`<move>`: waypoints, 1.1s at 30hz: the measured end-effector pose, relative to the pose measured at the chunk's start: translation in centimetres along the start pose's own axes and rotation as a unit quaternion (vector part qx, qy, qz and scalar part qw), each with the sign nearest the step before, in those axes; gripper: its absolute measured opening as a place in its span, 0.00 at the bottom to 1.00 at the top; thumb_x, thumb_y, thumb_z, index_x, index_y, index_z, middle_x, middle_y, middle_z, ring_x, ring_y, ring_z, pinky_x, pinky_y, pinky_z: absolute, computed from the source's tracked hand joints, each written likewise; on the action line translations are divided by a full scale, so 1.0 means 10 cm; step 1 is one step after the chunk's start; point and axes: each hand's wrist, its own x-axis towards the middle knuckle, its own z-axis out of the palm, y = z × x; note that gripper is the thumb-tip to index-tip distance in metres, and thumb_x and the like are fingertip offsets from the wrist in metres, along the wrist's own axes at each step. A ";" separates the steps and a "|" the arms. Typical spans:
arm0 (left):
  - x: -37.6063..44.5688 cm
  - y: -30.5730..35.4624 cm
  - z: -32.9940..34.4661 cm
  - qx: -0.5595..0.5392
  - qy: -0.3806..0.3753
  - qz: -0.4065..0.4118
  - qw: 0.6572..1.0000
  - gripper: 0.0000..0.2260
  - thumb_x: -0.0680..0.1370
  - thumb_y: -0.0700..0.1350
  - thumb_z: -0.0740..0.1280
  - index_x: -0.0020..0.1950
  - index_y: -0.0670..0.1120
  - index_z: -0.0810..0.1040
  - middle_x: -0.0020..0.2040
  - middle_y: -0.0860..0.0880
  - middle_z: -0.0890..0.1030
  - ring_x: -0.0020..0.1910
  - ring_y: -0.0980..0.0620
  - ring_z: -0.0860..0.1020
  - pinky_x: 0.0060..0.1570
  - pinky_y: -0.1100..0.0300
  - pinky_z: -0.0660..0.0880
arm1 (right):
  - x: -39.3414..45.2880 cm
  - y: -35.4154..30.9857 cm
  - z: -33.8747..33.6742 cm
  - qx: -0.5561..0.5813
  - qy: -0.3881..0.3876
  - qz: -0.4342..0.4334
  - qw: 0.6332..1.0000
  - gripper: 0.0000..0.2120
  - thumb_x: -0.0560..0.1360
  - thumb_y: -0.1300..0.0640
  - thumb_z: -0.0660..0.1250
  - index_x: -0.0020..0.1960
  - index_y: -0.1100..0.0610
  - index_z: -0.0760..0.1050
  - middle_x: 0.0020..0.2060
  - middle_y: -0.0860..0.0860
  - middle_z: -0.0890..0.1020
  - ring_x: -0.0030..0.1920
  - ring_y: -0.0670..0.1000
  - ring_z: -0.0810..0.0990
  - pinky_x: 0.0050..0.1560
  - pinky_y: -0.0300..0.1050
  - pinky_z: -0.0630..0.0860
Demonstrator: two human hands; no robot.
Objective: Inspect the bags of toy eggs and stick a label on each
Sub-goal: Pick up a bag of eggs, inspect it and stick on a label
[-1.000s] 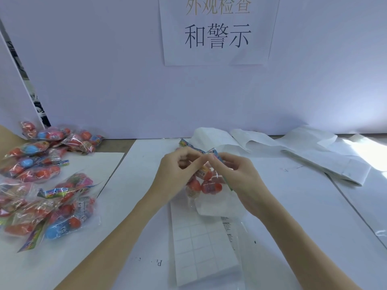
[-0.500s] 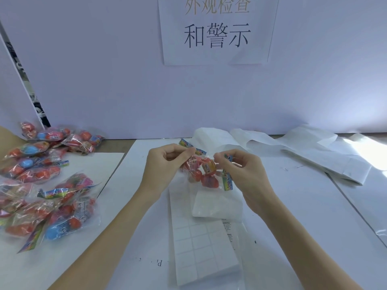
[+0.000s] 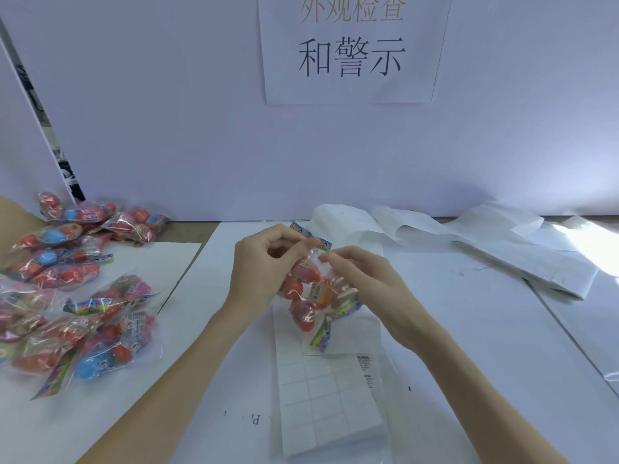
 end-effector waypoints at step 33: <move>0.04 0.08 -0.10 -0.106 -0.128 -0.064 0.984 0.16 0.79 0.55 0.69 0.62 0.51 0.86 0.58 0.51 0.87 0.58 0.42 0.83 0.54 0.64 0.80 | 0.04 -0.01 -0.12 0.146 0.151 -0.097 0.973 0.07 0.81 0.53 0.71 0.55 0.55 0.85 0.47 0.54 0.89 0.51 0.53 0.89 0.46 0.42 0.84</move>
